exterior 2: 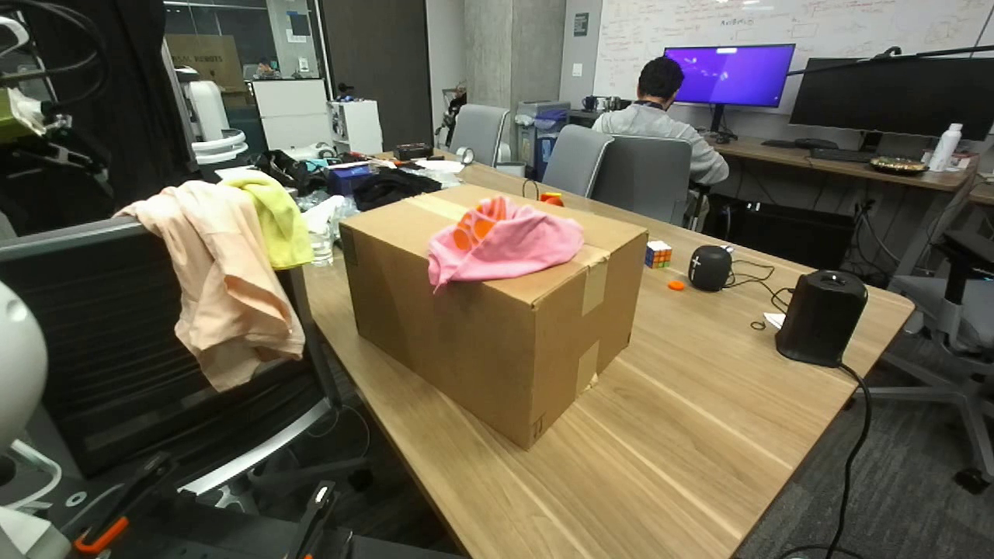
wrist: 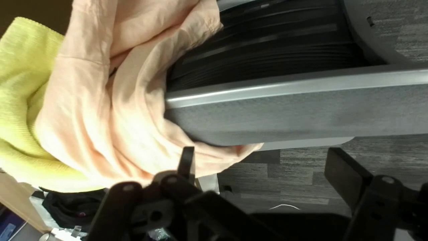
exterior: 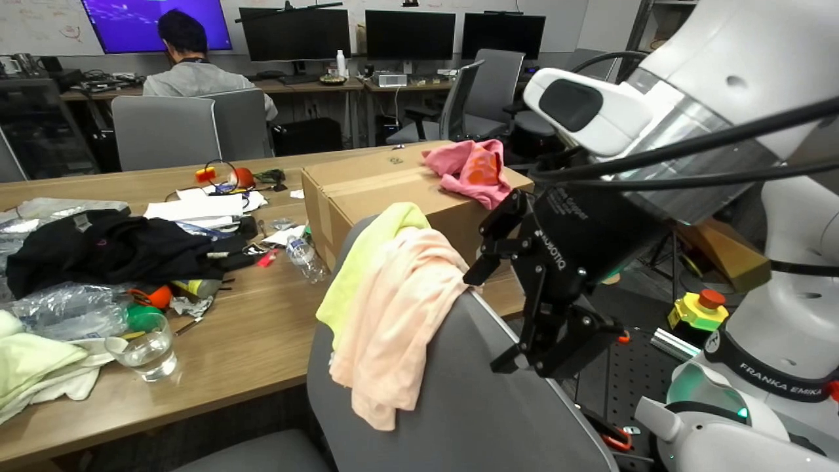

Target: Move the shirts from the chair to the box

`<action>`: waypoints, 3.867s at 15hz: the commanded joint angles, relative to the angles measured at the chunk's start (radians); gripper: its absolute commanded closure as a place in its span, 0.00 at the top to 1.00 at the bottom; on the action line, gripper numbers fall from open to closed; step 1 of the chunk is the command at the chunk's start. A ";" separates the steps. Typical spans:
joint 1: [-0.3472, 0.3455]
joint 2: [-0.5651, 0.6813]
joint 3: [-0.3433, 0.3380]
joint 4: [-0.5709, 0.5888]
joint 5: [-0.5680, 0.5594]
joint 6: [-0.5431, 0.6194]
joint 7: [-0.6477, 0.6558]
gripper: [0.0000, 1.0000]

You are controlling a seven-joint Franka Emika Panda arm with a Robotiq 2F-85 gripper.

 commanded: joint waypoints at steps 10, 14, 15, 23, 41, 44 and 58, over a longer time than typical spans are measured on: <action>-0.265 0.051 0.120 0.000 -0.238 0.194 0.158 1.00; -0.355 0.066 0.188 -0.001 -0.328 0.235 0.227 1.00; -0.380 0.066 0.206 -0.001 -0.354 0.243 0.248 1.00; -0.537 0.071 0.302 0.000 -0.544 0.307 0.404 0.72; -0.392 0.043 0.096 0.001 -0.569 0.375 0.410 0.10; -0.327 0.030 0.017 0.001 -0.558 0.376 0.404 0.10; -0.160 -0.105 -0.217 0.080 -0.177 0.287 0.147 0.09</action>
